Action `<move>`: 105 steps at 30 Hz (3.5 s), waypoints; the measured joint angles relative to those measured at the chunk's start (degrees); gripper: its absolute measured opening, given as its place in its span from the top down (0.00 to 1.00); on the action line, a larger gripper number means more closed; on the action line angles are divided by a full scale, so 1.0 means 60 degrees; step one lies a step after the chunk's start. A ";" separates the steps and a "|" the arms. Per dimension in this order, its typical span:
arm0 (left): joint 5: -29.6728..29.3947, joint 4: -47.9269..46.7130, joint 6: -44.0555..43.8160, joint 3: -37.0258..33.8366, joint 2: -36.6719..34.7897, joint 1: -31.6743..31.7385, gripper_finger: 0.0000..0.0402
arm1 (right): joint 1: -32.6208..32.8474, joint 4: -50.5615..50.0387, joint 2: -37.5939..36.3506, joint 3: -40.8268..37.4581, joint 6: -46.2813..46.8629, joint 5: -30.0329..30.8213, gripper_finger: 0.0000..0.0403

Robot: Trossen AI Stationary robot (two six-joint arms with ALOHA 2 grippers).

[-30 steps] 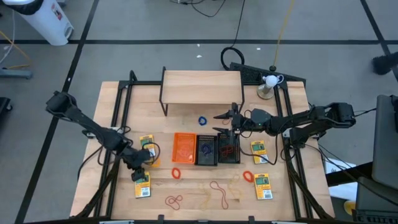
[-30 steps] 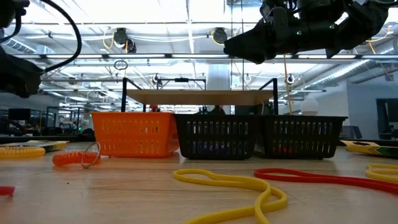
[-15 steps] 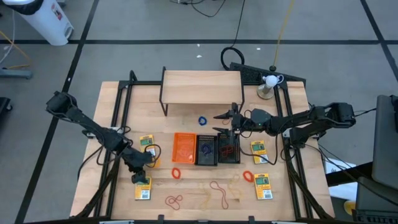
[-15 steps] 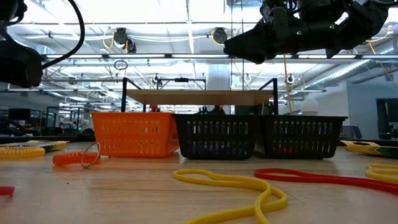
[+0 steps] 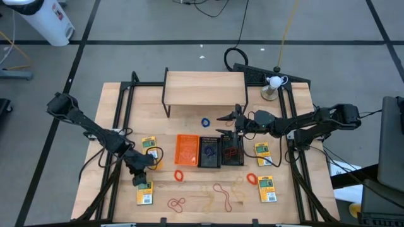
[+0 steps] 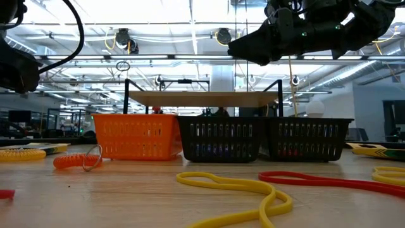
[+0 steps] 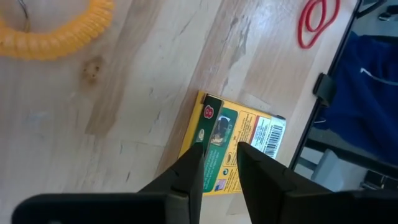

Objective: Pick & Place Office Desk Supplies
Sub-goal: Put the crayons box into the orange bin

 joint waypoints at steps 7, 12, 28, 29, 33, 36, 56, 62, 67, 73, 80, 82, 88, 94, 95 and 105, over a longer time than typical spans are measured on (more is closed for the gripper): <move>-0.0002 -0.0143 -0.0122 0.0000 0.0000 -0.0311 0.77 | 0.0000 -0.0374 0.0000 0.0000 -0.0011 0.0023 0.48; -0.0126 -0.0883 -0.0227 0.0002 0.0000 -0.0662 0.77 | 0.0000 -0.0362 0.0000 0.0000 0.0024 0.0078 0.48; -0.0946 -0.0741 -0.0846 0.0004 0.0000 -0.1162 0.77 | 0.0000 -0.0362 0.0000 0.0000 0.0193 0.0105 0.48; -0.0974 -0.0686 -0.0920 0.0004 0.0000 -0.1191 0.77 | 0.0000 -0.0362 0.0000 0.0000 0.0190 0.0103 0.48; -0.1020 -0.0666 -0.1128 0.0004 0.0032 -0.1296 0.77 | 0.0000 -0.0362 0.0000 0.0000 0.0182 0.0105 0.48; -0.1027 -0.0630 -0.1181 0.0004 0.0209 -0.1372 0.77 | 0.0000 -0.0362 0.0000 0.0000 0.0182 0.0104 0.48; -0.1029 0.0442 -0.1439 0.0004 0.0980 -0.1446 0.79 | 0.0000 -0.0340 0.0000 0.0000 0.0193 0.0107 0.48; -0.1096 0.0445 -0.1617 0.0004 0.0976 -0.1446 0.98 | 0.0000 -0.0337 0.0000 0.0000 0.0183 0.0107 0.48; -0.1114 0.0449 -0.1694 0.0004 0.0973 -0.1446 0.99 | 0.0000 -0.0302 0.0000 0.0000 0.0182 0.0107 0.48; -0.0937 0.0482 -0.1885 0.0004 0.0857 -0.1446 1.00 | -0.0001 -0.0182 0.0000 0.0000 0.0133 0.0107 0.48; -0.1113 0.0493 -0.1972 0.0004 0.0037 -0.1388 1.00 | -0.0015 -0.0063 0.0000 0.0000 -0.0040 0.0107 0.48; -0.1330 0.0493 -0.1919 0.0004 -0.0286 -0.1314 1.00 | -0.0015 -0.0038 0.0000 0.0000 -0.0044 0.0107 0.48; -0.2242 0.0448 -0.1145 0.0158 -0.1356 -0.1034 1.00 | -0.0015 0.0075 0.0000 0.0000 -0.0076 0.0107 0.48; -0.3241 0.0359 0.0361 0.0727 -0.2193 -0.0708 1.00 | -0.0015 0.0110 0.0000 0.0000 -0.0076 0.0106 0.48; -0.3395 0.0284 0.0641 0.0868 -0.2295 -0.0657 1.00 | -0.0015 0.0114 0.0000 0.0000 -0.0076 0.0107 0.48; -0.6059 -0.1048 0.4635 0.2926 -0.2506 -0.0249 1.00 | -0.0015 0.0154 0.0000 0.0000 -0.0047 0.0084 0.48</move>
